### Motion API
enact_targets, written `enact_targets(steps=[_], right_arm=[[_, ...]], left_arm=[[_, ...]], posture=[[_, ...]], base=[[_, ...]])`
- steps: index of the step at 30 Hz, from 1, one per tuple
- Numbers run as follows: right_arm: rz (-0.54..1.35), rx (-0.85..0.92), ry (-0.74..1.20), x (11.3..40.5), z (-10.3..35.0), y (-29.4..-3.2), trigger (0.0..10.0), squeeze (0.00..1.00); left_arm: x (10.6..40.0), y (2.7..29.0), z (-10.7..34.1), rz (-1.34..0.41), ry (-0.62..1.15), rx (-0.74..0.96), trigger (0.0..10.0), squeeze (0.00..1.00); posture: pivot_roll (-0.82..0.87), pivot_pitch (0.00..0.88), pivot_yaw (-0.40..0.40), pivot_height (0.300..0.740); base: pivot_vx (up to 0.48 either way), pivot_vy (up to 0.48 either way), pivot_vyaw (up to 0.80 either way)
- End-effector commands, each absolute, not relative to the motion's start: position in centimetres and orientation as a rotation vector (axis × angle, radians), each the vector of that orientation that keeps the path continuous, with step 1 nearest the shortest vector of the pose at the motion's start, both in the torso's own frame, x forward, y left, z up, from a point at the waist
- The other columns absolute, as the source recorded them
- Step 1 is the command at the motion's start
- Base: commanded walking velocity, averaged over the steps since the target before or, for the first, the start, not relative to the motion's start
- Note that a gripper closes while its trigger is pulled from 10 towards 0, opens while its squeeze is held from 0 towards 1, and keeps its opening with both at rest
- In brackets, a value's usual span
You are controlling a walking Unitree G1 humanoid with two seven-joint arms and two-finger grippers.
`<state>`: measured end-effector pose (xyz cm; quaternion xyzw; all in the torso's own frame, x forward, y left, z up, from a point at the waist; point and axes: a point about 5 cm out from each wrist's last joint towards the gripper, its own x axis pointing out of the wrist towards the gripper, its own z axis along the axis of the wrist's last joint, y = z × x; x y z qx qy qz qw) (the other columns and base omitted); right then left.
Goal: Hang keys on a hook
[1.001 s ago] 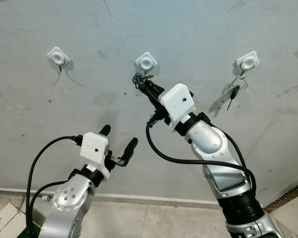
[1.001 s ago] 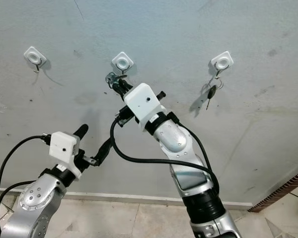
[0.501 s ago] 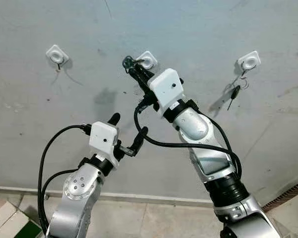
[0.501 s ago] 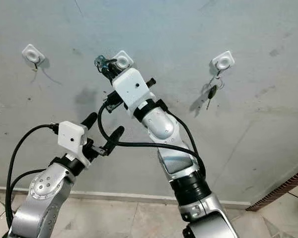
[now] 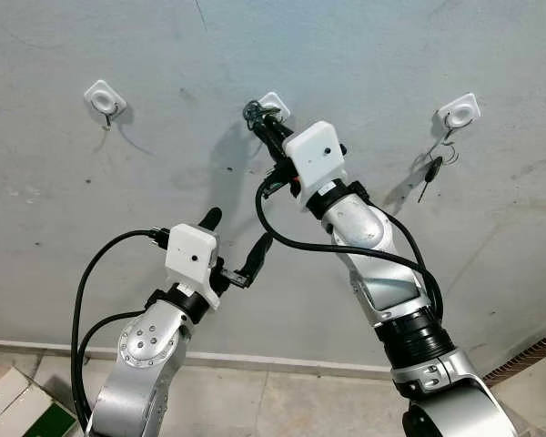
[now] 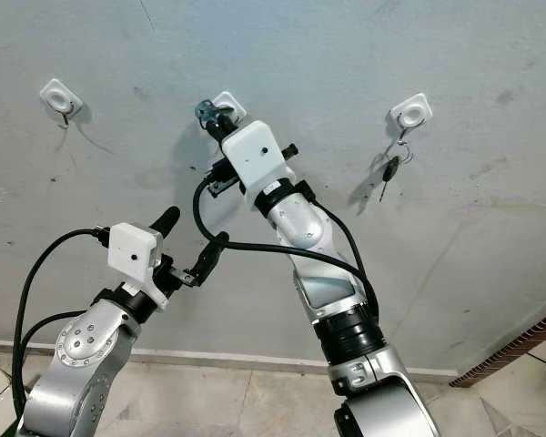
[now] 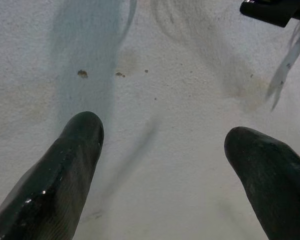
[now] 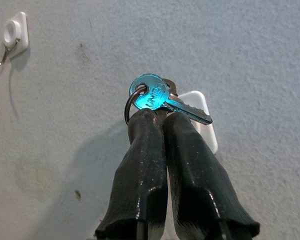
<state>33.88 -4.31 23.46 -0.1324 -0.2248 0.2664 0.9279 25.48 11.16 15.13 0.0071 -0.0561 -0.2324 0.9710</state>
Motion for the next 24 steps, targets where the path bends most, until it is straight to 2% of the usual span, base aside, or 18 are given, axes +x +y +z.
enact_targets(steps=[1, 24], right_arm=[[0.531, -0.268, -0.456, 34.0, 23.2, -4.8, 10.0, 0.0], [0.501, -0.282, -0.395, 33.4, 21.1, -6.2, 10.0, 0.0]], left_arm=[[25.5, 11.2, 15.1, -0.466, -0.113, 0.025, 10.0, 0.0], [25.7, 11.2, 15.1, -0.459, -0.113, 0.028, 10.0, 0.0]], posture=[[0.03, 0.032, 0.02, 0.74], [0.03, 0.031, 0.023, 0.74]], base=[[0.0, 0.0, 0.0], [0.0, 0.0, 0.0]])
